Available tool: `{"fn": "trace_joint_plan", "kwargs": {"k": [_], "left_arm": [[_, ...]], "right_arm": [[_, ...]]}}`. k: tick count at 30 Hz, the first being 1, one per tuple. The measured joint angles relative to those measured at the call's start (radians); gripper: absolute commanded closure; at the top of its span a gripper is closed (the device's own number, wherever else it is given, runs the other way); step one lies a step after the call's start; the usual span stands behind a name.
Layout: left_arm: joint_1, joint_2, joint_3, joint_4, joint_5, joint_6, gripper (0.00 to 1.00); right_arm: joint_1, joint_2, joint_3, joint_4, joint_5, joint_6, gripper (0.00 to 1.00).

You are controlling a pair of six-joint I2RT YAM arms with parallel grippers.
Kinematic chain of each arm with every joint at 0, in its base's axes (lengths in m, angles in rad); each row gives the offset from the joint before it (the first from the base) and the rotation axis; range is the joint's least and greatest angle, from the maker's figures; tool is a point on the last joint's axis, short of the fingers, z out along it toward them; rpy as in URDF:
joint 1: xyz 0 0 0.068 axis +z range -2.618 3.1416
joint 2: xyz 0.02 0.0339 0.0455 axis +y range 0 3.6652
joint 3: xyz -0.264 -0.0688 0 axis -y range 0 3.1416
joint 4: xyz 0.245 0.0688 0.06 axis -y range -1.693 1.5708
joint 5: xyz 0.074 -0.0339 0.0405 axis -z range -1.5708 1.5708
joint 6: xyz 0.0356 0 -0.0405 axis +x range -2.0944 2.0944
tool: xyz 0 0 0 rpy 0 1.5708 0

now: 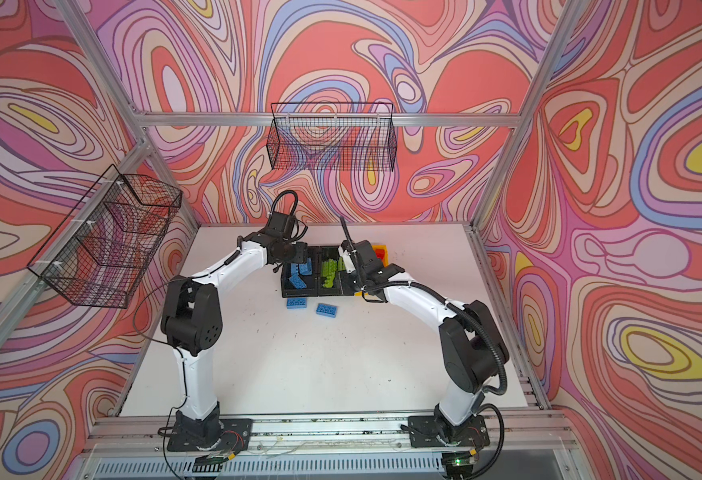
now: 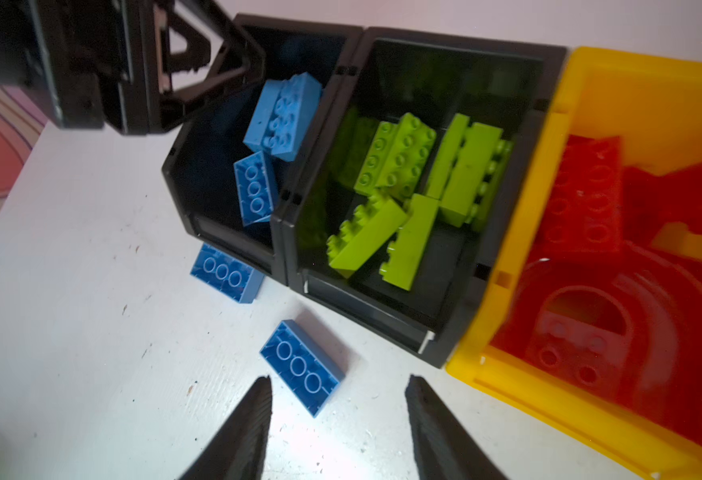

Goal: Sort the legos into containers by color
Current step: 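Grasp a blue brick on the table with the right gripper while the left withdraws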

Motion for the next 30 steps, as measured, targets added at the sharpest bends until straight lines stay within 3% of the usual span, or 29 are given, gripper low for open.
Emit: {"fn": "trace_joint_plan", "kwargs": {"k": [7,13,20,30], "left_arm": [[0.056,-0.383,-0.274,0.083,0.048,0.052,0.38],[0.093,-0.625,-0.541,0.130,0.066,0.076,0.37],[0.118,-0.777,-0.764,0.142,0.090,0.071,0.37],[0.127,-0.808,-0.777,0.171,0.096,0.068,0.37]], "right_arm": [[0.095,0.130,0.050,-0.114,0.041,-0.175,0.30],[0.099,0.196,0.099,-0.161,0.077,-0.255,0.28],[0.103,0.246,0.150,-0.168,0.092,-0.292,0.28],[0.145,0.324,0.192,-0.172,0.088,-0.322,0.35]]}}
